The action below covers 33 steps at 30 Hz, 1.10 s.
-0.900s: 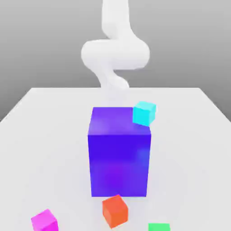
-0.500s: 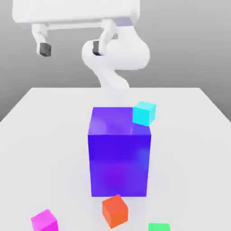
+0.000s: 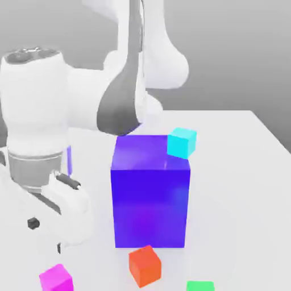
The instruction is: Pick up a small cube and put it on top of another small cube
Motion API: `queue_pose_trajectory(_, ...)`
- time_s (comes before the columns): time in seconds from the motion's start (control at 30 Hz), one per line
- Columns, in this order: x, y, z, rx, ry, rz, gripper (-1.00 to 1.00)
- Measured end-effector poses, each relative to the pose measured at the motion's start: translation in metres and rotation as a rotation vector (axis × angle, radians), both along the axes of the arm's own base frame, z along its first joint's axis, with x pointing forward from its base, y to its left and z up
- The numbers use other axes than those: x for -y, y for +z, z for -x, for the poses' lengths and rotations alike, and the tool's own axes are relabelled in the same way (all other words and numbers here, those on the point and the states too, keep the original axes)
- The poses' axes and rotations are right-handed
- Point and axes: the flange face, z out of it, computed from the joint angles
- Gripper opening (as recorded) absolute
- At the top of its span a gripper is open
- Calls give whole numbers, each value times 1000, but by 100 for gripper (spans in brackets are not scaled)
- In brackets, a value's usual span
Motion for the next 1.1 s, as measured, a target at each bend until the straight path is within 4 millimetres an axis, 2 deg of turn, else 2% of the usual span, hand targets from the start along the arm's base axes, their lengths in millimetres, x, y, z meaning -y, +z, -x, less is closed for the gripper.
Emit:
queue_pose_trajectory(0.2,9,-93,9,-46,-53,-21,0)
queue_pose_trajectory(0.23,8,-100,10,-47,-53,-21,-100)
queue_pose_trajectory(0.43,8,-103,10,-46,-54,-21,-100)
queue_pose_trajectory(0.5,9,-89,9,-46,-54,-21,-100)
queue_pose_trajectory(0.6,9,-50,9,-46,-54,-21,-100)
queue_pose_trajectory(0.63,-6,-40,4,-47,-9,-22,-100)
queue_pose_trajectory(0.73,-81,-23,-18,-49,212,-23,-100)
queue_pose_trajectory(0.87,-181,-5,-28,-50,499,-15,-100)
queue_pose_trajectory(0.93,-230,-13,-30,-51,641,-8,-100)
queue_pose_trajectory(0.97,-251,-27,-30,-52,701,-4,-100)
queue_pose_trajectory(1.0,-262,-41,-30,-52,731,-2,100)
queue_pose_trajectory(1.1,-262,-41,-30,-52,731,-2,100)
